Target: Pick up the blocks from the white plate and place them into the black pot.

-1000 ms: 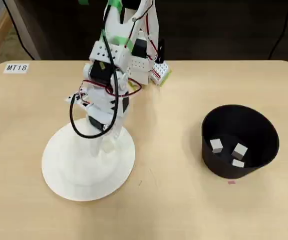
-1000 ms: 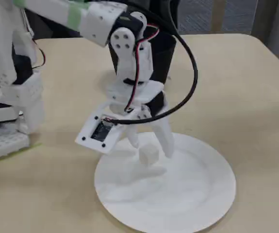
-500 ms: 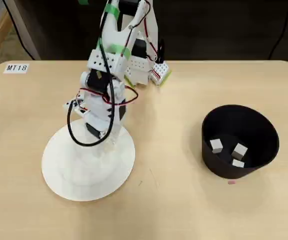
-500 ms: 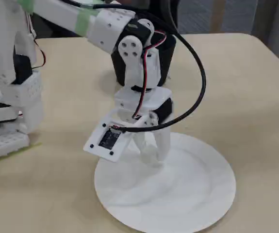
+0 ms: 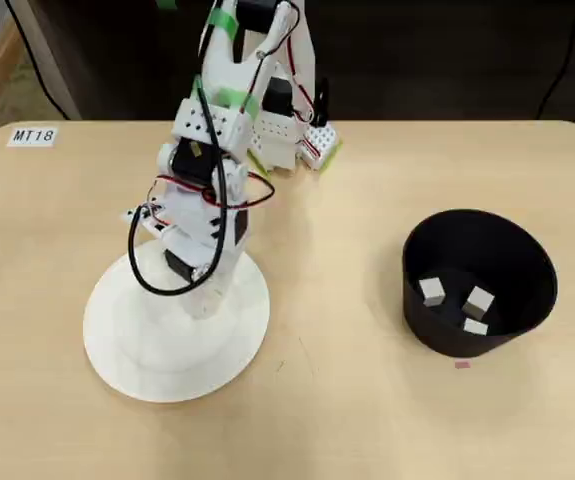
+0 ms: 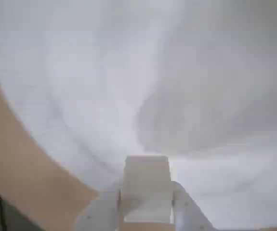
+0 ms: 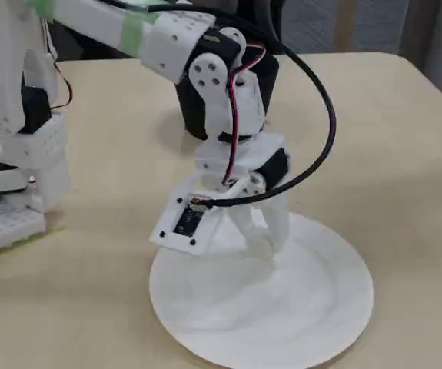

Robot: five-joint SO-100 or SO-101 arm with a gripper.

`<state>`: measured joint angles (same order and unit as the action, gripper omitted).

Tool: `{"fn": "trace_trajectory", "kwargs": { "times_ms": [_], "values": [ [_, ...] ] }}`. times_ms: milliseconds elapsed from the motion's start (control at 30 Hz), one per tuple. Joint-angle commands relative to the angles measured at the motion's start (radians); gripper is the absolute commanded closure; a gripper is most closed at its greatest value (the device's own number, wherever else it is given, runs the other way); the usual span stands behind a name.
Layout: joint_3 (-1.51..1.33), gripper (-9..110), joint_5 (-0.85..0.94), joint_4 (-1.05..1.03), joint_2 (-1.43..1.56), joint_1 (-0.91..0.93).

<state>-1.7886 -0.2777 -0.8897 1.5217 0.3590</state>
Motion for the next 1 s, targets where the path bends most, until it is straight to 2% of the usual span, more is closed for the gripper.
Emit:
{"fn": "trace_trajectory", "kwargs": {
  "times_ms": [0, 233, 400, 700, 967],
  "values": [
    [0.014, 104, 0.012, 0.107, 0.129, 0.025],
    [0.012, 104, 0.069, 0.232, 0.278, -0.006],
    [0.017, 104, 0.130, 0.282, 0.385, -0.100],
    [0.018, 104, 0.364, 0.222, 0.551, -0.405],
    [-0.057, 104, 0.345, 0.169, 0.681, -0.790]
  ]
}}
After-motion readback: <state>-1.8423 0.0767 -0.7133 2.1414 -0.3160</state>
